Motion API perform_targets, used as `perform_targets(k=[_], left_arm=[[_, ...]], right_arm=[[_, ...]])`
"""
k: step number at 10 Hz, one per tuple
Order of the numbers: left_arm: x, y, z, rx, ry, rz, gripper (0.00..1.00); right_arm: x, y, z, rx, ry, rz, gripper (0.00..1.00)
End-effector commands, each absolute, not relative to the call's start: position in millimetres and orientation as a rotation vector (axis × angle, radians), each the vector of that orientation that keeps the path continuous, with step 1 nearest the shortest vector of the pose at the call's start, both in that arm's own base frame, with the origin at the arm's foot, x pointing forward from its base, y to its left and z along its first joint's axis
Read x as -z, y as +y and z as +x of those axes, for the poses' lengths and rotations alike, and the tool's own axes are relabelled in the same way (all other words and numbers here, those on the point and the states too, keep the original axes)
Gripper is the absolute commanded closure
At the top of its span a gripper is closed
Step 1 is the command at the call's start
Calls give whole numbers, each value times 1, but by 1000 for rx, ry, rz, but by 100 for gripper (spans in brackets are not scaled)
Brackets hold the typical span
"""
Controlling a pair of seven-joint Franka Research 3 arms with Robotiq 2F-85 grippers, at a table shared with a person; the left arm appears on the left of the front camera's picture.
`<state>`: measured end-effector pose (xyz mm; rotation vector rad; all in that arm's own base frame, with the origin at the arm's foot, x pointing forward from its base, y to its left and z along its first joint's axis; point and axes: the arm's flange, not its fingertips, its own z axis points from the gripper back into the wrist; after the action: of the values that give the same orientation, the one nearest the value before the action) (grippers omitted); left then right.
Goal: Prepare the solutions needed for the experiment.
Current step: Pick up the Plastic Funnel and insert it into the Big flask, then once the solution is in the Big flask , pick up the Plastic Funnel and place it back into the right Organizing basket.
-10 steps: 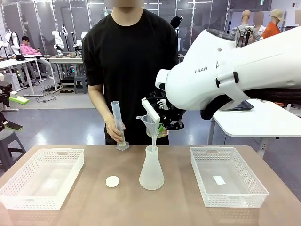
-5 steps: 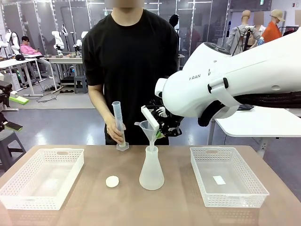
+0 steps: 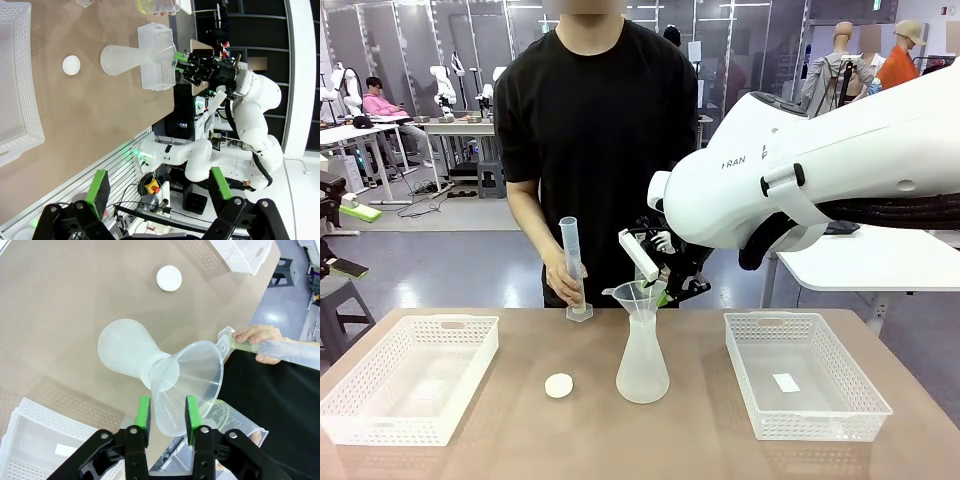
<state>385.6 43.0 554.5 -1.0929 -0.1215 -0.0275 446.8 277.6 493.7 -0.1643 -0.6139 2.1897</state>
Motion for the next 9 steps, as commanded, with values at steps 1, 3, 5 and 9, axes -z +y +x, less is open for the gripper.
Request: perform_targets(k=[1, 3, 5, 9], left_arm=[[-559, 44, 385, 20, -102, -1086, 0], [-559, 44, 385, 20, -102, -1086, 0], [-559, 44, 385, 20, -102, -1086, 0], [-559, 44, 385, 20, -102, -1086, 0]], right_arm=[[-495, 273, 442, -2220, -615, -160, 44], [-497, 273, 439, -2213, -591, -157, 45], [-495, 279, 445, -2196, -612, -162, 45], [-495, 279, 445, -2196, -612, -162, 45]])
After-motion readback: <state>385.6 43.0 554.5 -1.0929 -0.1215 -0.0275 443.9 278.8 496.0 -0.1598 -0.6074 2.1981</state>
